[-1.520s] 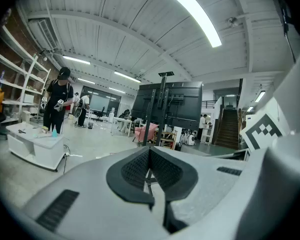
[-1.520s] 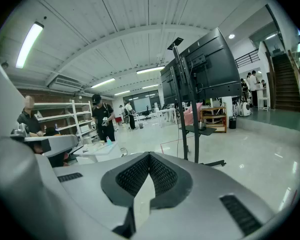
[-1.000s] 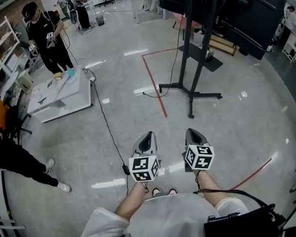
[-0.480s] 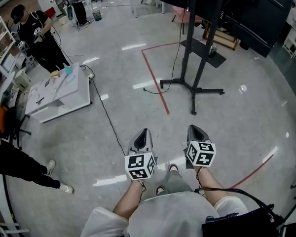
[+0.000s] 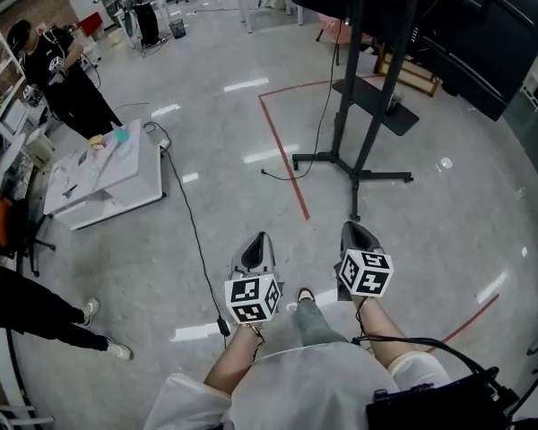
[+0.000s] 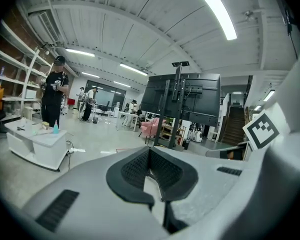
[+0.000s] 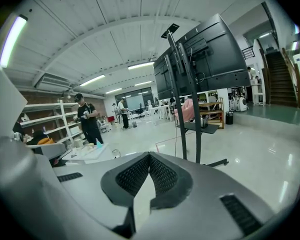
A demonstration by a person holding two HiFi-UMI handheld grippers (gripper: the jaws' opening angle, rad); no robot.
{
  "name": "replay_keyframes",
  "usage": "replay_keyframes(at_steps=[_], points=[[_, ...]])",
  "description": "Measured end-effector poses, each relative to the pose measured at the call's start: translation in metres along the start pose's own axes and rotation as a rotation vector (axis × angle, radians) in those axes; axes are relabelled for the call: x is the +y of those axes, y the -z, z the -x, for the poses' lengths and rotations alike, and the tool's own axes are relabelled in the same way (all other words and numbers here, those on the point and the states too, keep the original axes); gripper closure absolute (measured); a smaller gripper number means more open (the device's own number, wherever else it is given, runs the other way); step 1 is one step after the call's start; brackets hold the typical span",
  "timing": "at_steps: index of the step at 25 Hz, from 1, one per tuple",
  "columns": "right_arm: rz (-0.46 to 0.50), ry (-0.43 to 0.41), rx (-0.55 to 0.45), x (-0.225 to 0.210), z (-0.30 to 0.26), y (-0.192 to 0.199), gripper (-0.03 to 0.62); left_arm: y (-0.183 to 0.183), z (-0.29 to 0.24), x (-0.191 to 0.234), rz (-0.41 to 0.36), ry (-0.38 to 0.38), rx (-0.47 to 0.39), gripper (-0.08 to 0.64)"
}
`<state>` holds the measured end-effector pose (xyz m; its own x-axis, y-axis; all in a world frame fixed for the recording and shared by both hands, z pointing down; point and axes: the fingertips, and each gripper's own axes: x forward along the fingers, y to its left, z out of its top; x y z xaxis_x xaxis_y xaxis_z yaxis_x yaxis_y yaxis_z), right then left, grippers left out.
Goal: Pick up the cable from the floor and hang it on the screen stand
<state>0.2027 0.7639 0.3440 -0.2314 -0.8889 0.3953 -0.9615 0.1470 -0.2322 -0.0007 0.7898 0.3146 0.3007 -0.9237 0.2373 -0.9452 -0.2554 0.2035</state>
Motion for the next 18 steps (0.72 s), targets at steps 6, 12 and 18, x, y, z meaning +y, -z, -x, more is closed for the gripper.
replay_keyframes(at_steps=[6,12,18], points=[[0.026,-0.039,0.022,-0.011,-0.064,-0.037,0.575,-0.029,-0.068,0.002,-0.007,-0.007,-0.008,0.555],[0.038,-0.054,0.039,-0.034,-0.119,-0.065,0.575,-0.043,-0.129,0.012,0.009,-0.036,-0.005,0.555],[0.038,-0.054,0.06,-0.044,-0.149,-0.079,0.574,-0.054,-0.158,0.025,0.013,-0.047,0.001,0.556]])
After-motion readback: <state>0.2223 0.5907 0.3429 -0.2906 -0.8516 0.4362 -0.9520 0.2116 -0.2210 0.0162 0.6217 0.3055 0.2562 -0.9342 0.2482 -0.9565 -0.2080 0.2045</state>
